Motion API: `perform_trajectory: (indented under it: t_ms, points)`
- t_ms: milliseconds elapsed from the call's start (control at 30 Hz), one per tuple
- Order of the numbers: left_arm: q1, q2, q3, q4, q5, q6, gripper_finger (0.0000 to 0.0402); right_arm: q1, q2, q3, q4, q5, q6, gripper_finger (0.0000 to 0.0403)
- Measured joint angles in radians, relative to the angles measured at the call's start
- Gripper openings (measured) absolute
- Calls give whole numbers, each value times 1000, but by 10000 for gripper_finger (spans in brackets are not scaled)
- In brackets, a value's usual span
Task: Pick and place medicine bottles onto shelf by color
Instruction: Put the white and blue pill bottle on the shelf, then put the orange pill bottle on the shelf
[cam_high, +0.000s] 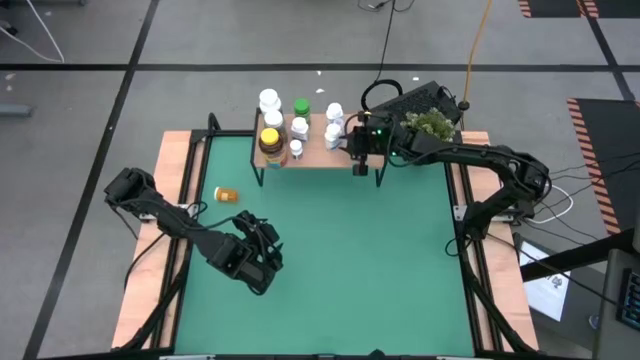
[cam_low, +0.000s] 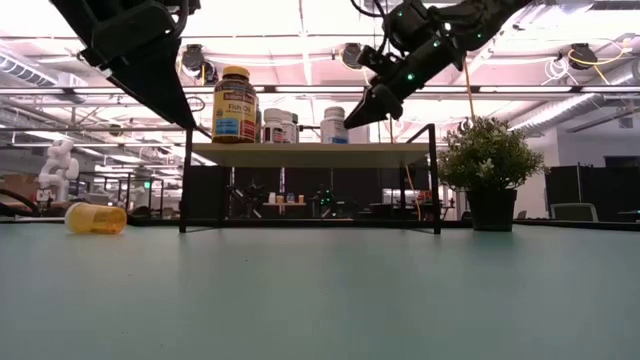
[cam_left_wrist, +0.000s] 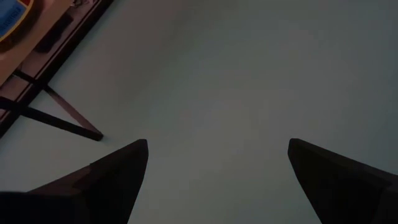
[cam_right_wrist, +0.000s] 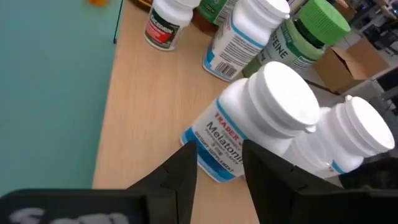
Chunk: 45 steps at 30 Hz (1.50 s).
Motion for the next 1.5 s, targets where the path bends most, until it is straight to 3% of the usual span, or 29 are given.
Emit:
perform_trajectory:
  t_ms: [133, 400, 500, 667, 767, 933, 1167, 1267, 1500]
  points:
    - [0, 0, 0, -81, -2, -76, 390, 10, 0, 0, 3, -2, 48, 121]
    - [-16, 0, 0, -433, -20, -465, 390, 111, 0, 0, -10, -3, 143, 121]
    - [-16, 0, -19, -467, -22, -548, 390, 165, 0, 0, -30, -4, 191, 121]
    - [16, -1, -137, -463, 32, -552, 390, 255, 0, 0, -63, -4, 239, 121]
    - [45, -34, -242, -407, 113, -463, 390, 304, 0, 0, -69, -3, 249, 121]
    - [87, -121, -391, -212, 232, -156, 390, 365, 0, 0, -87, -3, 249, 121]
    - [169, -229, -388, -261, 289, 170, 390, 414, -2, -21, -55, -2, 251, 121]
    - [230, -274, -388, -227, 341, 247, 390, 421, -2, -40, -44, -2, 251, 121]
    - [373, -298, -387, -201, 343, 273, 390, 423, -2, -84, -40, -1, 251, 121]
